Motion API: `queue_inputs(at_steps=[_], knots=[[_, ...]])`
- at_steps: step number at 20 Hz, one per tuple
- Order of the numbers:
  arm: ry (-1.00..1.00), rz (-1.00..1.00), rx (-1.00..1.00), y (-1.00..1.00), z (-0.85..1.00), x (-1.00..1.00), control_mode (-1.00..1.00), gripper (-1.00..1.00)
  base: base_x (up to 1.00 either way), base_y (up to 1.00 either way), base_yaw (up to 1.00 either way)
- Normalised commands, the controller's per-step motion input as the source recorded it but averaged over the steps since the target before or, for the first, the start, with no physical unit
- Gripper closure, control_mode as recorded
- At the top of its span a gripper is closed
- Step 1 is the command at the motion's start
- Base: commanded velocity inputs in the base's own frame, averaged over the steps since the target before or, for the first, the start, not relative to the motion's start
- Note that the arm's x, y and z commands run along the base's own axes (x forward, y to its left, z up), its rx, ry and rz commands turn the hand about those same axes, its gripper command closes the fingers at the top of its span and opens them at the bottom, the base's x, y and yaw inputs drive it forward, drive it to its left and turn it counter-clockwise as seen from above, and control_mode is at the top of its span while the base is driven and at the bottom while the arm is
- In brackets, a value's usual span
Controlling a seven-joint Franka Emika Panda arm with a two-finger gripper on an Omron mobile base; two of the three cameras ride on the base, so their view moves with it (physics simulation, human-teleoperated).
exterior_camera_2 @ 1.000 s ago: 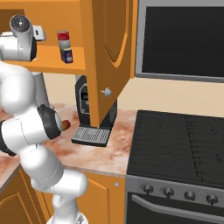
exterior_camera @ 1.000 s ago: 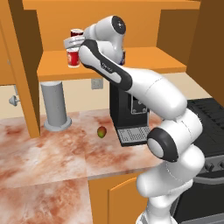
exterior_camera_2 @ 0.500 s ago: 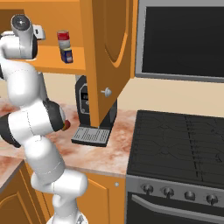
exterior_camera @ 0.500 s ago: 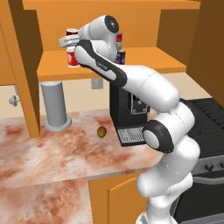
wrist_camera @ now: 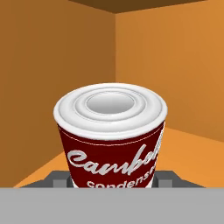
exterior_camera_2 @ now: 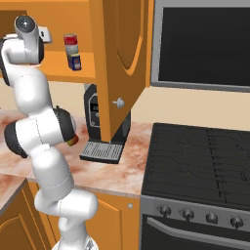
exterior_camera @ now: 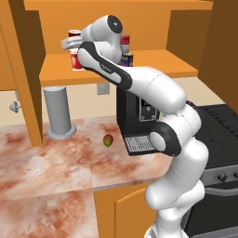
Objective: Stack two cans on top of the other two cans in the cabinet.
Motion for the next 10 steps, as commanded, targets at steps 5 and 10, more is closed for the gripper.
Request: queue_inputs(at_steps=[5, 10], knots=[[0.03, 0.0, 0.0, 0.08, -0.02, 0.18, -1.0, 1.0, 0.0, 0.0, 0.0], [0.0, 0.0, 0.0, 0.05, -0.01, 0.03, -1.0, 1.0, 0.0, 0.0, 0.0]])
